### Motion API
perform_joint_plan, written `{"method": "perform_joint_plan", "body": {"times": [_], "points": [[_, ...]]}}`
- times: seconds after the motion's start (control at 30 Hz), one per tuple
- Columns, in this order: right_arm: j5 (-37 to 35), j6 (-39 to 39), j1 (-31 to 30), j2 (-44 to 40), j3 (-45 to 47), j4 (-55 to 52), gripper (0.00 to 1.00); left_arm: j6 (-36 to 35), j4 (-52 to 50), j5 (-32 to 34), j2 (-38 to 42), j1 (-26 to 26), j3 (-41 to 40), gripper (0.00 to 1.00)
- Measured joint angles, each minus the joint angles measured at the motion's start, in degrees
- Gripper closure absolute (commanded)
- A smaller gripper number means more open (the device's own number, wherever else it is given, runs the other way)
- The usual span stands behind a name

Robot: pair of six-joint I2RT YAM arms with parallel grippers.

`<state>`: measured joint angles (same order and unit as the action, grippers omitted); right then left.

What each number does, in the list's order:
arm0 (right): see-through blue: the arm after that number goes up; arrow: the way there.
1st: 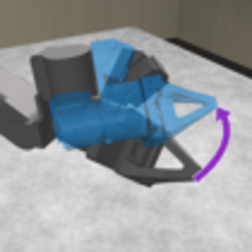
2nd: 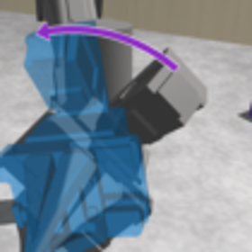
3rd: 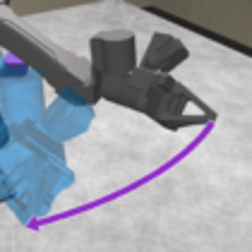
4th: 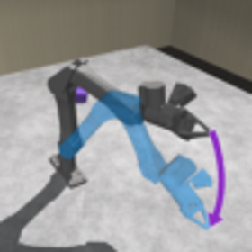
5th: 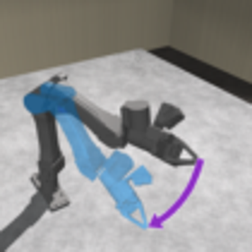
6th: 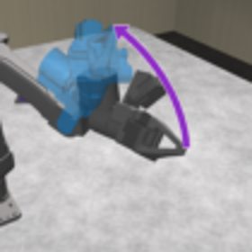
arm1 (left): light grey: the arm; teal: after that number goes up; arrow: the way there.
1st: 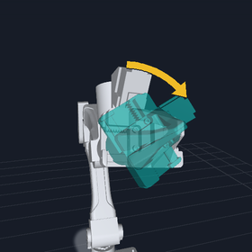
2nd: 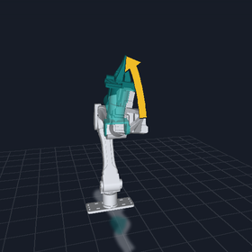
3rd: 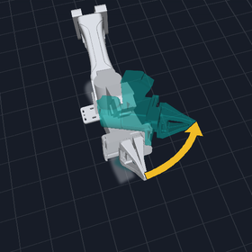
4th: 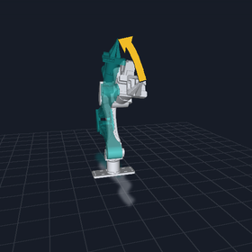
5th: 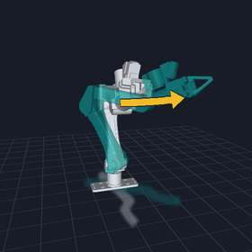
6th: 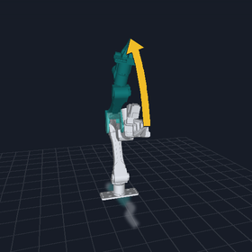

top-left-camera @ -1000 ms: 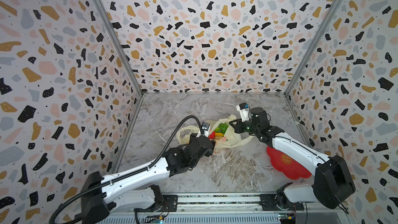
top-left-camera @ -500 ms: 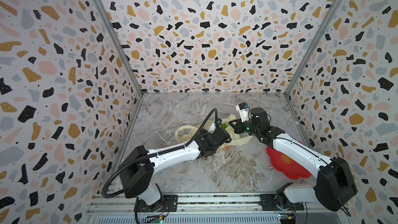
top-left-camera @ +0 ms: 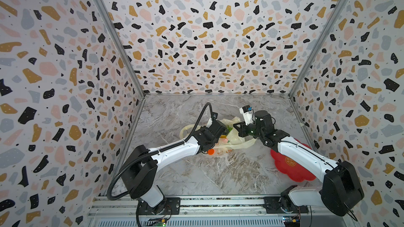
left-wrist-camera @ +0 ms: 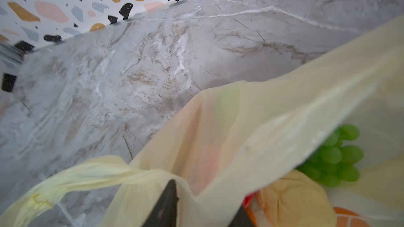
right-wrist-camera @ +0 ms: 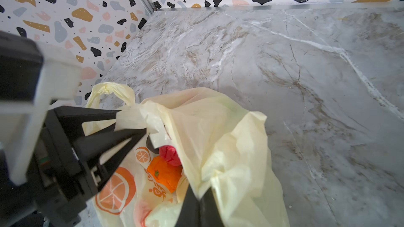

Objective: Take fruits out of the plastic bag
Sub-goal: Spread open the plastic bag at the center of the table.

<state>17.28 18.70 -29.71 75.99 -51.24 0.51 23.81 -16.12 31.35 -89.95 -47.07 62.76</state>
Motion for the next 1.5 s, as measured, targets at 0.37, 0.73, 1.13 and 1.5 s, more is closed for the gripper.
{"method": "perform_joint_plan", "body": {"times": [0.37, 0.73, 1.13, 1.5], "points": [[3.3, -2.8, -0.6, 1.5, -1.6, 1.2, 1.00, 8.1, 13.1, -20.2, 19.2, 17.2, -13.9, 1.00], [0.2, -4.3, -0.3, 6.4, -2.5, 1.2, 0.58, 13.7, 17.8, -31.1, 22.8, 24.8, -21.9, 1.00], [-17.6, -1.6, -13.5, 2.0, -7.1, -12.1, 0.21, 14.5, 18.0, -32.6, 25.6, 25.3, -23.6, 1.00], [-25.2, 2.9, -14.0, 8.5, -7.5, -17.2, 0.49, 14.8, 18.4, -32.3, 26.3, 25.2, -24.8, 1.00]]}}
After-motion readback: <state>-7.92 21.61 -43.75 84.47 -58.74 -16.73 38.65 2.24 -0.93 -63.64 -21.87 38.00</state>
